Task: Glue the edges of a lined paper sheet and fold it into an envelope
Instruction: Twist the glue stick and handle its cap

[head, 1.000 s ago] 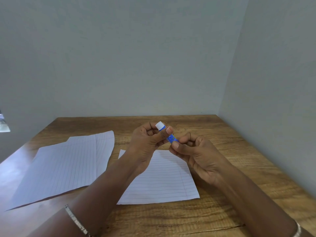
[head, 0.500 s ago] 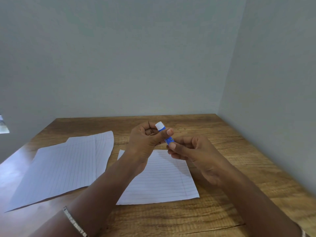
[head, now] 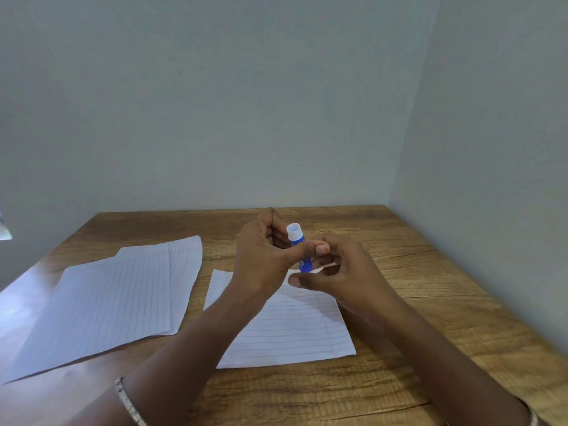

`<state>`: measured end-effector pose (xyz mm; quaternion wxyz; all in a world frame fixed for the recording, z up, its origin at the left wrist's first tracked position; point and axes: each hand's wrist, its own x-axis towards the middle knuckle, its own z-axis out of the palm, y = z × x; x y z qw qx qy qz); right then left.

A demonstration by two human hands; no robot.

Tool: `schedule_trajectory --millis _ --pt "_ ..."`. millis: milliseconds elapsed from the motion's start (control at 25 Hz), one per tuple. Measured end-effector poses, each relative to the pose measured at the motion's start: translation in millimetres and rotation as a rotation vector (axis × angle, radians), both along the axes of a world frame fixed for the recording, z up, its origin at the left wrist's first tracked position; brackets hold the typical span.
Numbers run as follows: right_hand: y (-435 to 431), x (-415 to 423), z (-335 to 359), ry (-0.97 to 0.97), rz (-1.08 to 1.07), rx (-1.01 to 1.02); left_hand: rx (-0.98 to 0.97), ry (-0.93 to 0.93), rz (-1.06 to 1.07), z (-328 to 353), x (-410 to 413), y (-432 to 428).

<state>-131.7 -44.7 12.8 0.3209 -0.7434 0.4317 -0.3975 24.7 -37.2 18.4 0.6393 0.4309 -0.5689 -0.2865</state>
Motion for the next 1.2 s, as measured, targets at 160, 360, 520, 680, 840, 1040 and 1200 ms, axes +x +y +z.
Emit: schedule_trajectory --millis 160,360,520,680,840,1040,1200 --pt "0.7 -2.5 0.6 -0.050 0.057 0.049 -0.012 -0.039 0.036 -3.3 -0.2 -0.9" --pt "0.7 -0.6 -0.5 -0.070 -0.001 -0.026 0.001 -0.012 0.048 -5.5 -3.0 0.2" --pt "-0.6 2.0 -4.3 -0.047 -0.021 -0.035 0.050 0.044 0.017 -7.0 -2.8 -0.7" --pt "-1.7 -0.9 -4.0 -0.091 -0.112 0.003 0.163 0.116 -0.090 -8.3 2.7 -6.3" --pt "-5.6 -9.6 -0.1 -0.229 -0.128 0.104 0.248 0.146 -0.394 -5.5 14.3 -9.7" --pt "-4.7 -7.3 -1.7 -0.218 -0.153 0.081 0.258 0.078 -0.393 -10.5 11.2 -8.5" --pt "-5.3 -9.8 2.3 -0.407 -0.023 0.280 0.246 0.172 -0.385 -7.9 16.6 -9.6"
